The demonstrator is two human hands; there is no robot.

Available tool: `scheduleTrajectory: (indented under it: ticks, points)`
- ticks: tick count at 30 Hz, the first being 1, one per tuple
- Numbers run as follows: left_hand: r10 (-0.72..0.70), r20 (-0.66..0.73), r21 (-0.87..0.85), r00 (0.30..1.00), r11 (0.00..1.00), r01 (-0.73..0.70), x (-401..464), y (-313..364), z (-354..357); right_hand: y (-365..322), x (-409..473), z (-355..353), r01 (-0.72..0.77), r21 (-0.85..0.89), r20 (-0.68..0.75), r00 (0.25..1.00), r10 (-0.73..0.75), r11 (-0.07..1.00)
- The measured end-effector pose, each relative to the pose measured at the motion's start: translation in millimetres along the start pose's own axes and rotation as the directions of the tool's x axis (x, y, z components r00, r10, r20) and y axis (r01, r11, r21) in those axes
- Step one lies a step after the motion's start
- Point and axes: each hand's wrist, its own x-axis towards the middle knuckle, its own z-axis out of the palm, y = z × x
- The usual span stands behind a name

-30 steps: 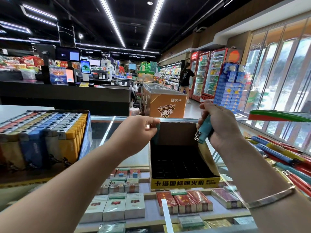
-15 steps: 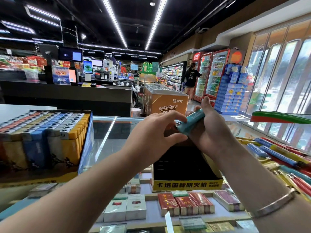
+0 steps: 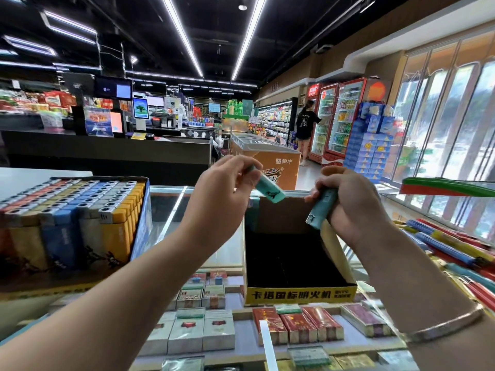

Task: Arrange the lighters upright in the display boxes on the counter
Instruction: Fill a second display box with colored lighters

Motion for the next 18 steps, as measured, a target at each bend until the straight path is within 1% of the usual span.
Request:
scheduleTrajectory:
  ticks: [2,6,8,11,13,18]
  points:
    - [0.015,0.025,0.042,1.000,0.999,-0.016,-1,-1,-2,-1,1,-3,0.008,-0.011,-0.036,0.999,-0.009,1.000]
    - [0.029,0.050,0.058,0.998,0.998,-0.032,-3,-4,-3,0,2,-2,0.065,-0.090,-0.069,0.995,-0.071,0.994]
    - [0.041,0.052,0.066,0.998,0.997,-0.044,-5,-5,-2,1,1,-2,0.079,-0.132,-0.070,0.994,-0.089,0.988]
    - [0.045,0.082,0.079,0.996,0.996,-0.052,-6,-10,0,4,-1,-1,0.049,-0.240,-0.046,0.997,-0.061,0.970]
    - [0.044,0.097,0.077,0.994,0.996,-0.052,-7,-13,1,7,-2,1,0.050,-0.343,-0.037,0.997,-0.067,0.938]
    - [0.083,0.104,0.109,0.991,0.990,-0.095,-6,-15,1,17,-3,8,0.155,-0.572,0.011,0.983,-0.182,0.805]
